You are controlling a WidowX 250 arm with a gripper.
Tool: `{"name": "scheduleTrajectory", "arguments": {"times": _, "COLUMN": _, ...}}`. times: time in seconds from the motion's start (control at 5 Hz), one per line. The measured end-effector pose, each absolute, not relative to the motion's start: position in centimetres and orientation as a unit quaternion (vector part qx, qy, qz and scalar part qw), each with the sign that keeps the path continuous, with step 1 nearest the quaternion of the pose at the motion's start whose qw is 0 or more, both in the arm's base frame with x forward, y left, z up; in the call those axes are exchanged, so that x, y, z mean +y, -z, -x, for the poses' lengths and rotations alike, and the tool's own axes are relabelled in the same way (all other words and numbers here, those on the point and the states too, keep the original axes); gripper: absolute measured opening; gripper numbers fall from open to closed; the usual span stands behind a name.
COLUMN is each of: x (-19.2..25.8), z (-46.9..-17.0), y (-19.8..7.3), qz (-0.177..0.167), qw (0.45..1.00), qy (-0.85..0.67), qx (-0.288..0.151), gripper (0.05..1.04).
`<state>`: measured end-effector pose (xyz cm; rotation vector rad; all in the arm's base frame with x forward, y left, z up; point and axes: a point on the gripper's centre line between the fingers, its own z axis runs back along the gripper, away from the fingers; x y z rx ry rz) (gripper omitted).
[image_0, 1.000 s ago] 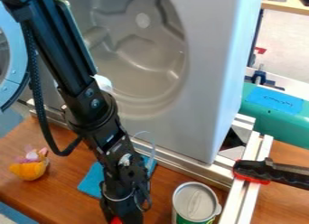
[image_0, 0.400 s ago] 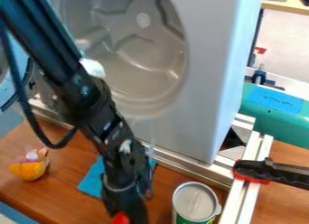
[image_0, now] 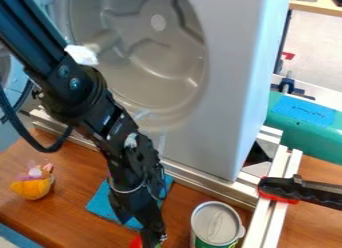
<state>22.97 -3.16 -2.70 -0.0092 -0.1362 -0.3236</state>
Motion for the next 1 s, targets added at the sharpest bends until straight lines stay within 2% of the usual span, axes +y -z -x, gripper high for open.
{"name": "scheduleTrajectory", "arguments": {"times": 0.4, "x": -0.9, "z": -24.6, "y": -0.4, "qz": -0.020, "qw": 0.987, "qy": 0.134, "qx": -0.082, "gripper": 1.008}}
{"name": "scheduleTrajectory", "arguments": {"times": 0.6, "x": 2.1, "z": -26.2, "y": -2.0, "qz": -0.043, "qw": 0.991, "qy": 0.097, "qx": -0.078, "gripper": 1.008}}
{"name": "scheduleTrajectory", "arguments": {"times": 0.8, "x": 6.7, "z": -27.1, "y": -3.0, "qz": -0.067, "qw": 0.996, "qy": 0.027, "qx": -0.061, "gripper": 1.008}}
{"name": "scheduleTrajectory", "arguments": {"times": 1.0, "x": 9.4, "z": -26.9, "y": -2.4, "qz": -0.080, "qw": 0.996, "qy": -0.007, "qx": -0.027, "gripper": 1.008}}
